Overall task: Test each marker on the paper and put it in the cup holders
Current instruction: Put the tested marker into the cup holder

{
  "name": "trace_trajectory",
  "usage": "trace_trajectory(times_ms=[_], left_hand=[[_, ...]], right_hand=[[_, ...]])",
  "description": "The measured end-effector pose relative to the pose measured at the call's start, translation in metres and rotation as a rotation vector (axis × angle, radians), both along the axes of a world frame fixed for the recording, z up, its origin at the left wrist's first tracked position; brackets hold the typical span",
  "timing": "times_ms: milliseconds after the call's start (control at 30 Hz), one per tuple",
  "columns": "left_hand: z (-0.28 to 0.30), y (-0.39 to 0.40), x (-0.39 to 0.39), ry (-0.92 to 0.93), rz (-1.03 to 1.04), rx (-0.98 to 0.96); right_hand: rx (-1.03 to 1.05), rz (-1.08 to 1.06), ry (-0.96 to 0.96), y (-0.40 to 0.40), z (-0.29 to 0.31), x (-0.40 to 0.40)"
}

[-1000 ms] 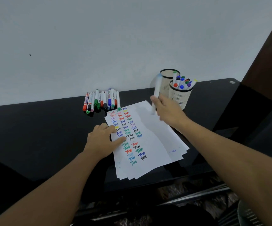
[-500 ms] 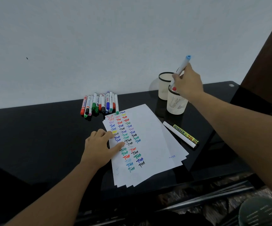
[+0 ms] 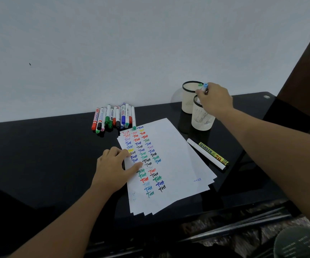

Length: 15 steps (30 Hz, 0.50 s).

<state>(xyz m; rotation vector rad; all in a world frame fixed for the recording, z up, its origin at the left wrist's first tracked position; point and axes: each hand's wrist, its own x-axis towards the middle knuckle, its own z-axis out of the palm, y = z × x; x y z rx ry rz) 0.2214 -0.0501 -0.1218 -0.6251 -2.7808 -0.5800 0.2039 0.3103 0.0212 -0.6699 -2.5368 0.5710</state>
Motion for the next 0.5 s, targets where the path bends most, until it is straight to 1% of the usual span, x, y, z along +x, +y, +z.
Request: trace_trajectory(times_ms=[67,200,300,400,500], left_hand=[[0.0,0.001,0.0,-0.011,0.003,-0.011],[0.001,0.001,0.0,-0.02,0.007,-0.02],[0.001,0.0,0.0,-0.008,0.004,-0.018],[0.0,0.001,-0.001,-0.004,0.003,-0.015],[0.001,0.0,-0.001,-0.007,-0.001,-0.011]], right_hand=[[0.029,-0.003,-0.026,-0.001,0.0,-0.001],[0.003,0.002,-0.067,-0.002,0.004,-0.004],[0.019,-0.005,-0.062,-0.003,0.006,0.0],[0.103,-0.02,0.052,-0.011,0.004,0.012],[0.238,0.019,0.291,-0.03,-0.003,0.027]])
